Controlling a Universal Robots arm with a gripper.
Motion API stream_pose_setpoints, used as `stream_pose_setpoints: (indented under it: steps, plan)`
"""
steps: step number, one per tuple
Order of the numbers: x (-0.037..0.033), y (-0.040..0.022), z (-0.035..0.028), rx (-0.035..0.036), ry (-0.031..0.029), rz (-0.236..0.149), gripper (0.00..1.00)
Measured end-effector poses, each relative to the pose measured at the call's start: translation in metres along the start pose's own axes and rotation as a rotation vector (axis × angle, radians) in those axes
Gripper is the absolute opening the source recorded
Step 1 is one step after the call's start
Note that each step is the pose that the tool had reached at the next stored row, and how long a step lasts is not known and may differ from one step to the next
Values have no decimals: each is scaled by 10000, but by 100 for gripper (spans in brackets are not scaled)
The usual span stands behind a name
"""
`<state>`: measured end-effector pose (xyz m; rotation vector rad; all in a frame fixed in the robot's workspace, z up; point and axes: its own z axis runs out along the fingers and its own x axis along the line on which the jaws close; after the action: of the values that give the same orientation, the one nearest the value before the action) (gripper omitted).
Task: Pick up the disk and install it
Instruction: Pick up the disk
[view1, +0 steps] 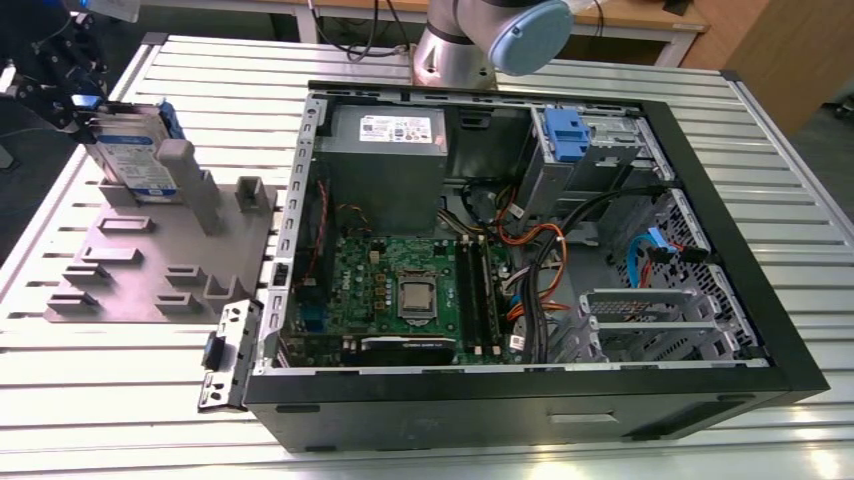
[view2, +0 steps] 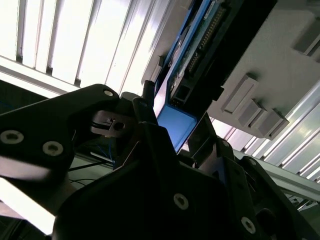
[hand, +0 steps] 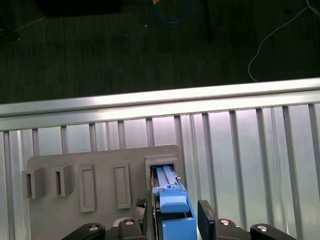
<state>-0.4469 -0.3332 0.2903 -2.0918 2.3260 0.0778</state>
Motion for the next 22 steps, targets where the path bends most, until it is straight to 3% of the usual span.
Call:
stream_pose_setpoints:
  steps: [6, 11, 22]
  plan:
    - [-1, 0, 4, 3, 39, 2, 52]
    - [0, 0, 11, 16, 146, 4, 52]
    - [-19, 2, 14, 15, 138, 4, 52]
